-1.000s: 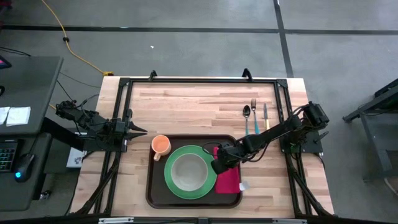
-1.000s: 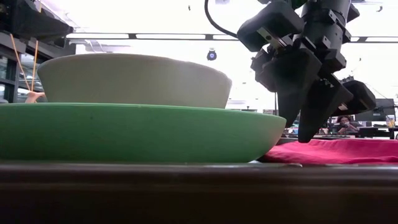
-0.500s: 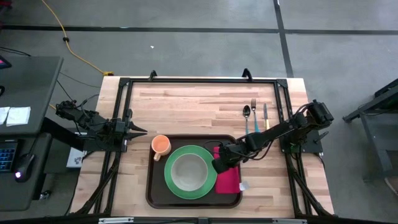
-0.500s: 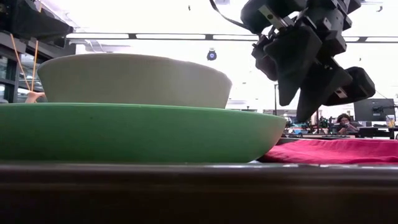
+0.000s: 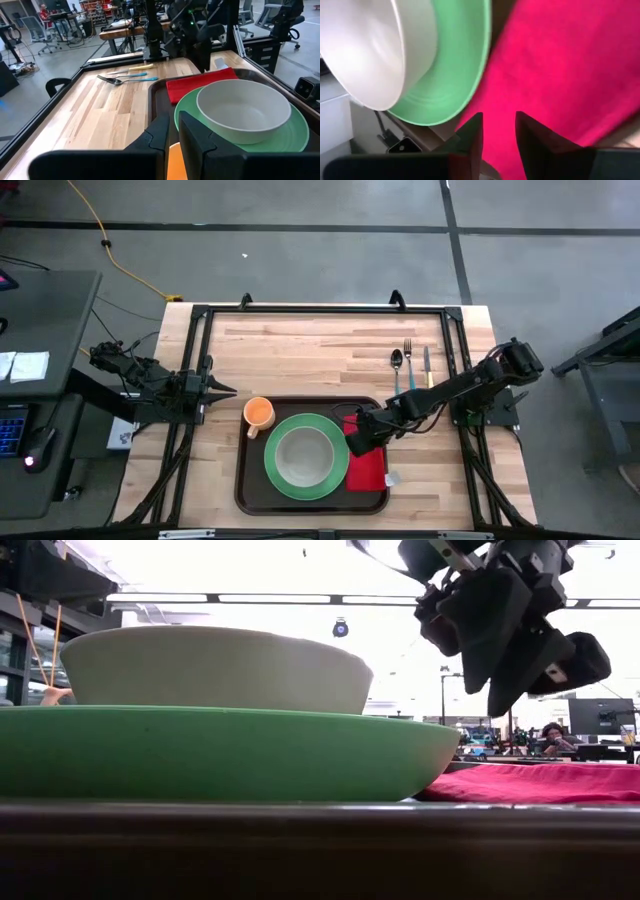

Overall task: Set up tray
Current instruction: Put the blue fork on the table napkin to the right of the green plate on the serving tray

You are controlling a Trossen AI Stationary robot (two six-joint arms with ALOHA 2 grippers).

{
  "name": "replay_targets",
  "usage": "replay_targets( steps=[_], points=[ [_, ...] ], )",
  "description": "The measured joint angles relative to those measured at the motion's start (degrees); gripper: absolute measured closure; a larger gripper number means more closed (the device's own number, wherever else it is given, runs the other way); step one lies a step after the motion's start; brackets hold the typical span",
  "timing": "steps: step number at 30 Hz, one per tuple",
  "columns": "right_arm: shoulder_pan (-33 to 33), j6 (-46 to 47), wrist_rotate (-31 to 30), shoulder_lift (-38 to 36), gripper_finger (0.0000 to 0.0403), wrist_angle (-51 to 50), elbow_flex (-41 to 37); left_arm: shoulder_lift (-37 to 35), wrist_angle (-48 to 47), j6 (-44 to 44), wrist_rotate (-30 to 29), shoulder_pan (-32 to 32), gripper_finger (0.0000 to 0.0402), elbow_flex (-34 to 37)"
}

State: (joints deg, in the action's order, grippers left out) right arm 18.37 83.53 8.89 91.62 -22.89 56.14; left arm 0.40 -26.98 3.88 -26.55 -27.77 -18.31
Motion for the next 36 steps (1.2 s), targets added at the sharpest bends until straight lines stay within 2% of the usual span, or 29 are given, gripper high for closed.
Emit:
replay_targets(
  steps=[6, 18, 24, 36],
  points=[
    [0.0, 0.3, -2.9, -4.6, 0.0321, -9.1, 0.0, 0.0, 0.0, 0.0, 0.0, 0.0, 0.0332, 0.0],
    [0.0, 1.6, -12.6, -14.9, 0.0325, -29.1, 0.0, 0.0, -0.1, 0.0, 0.0, 0.0, 0.0332, 0.0],
    [-1.6, 1.2, -15.4, -17.7, 0.0325, -36.5, 0.0, 0.0, 0.0, 0.0, 0.0, 0.0, 0.0332, 0.0],
    [-11.7, -14.4, -21.1, -17.9, 0.0325, -38.8, 0.0, 0.0, -0.1, 0.1, 0.0, 0.0, 0.0332, 0.0]
  ],
)
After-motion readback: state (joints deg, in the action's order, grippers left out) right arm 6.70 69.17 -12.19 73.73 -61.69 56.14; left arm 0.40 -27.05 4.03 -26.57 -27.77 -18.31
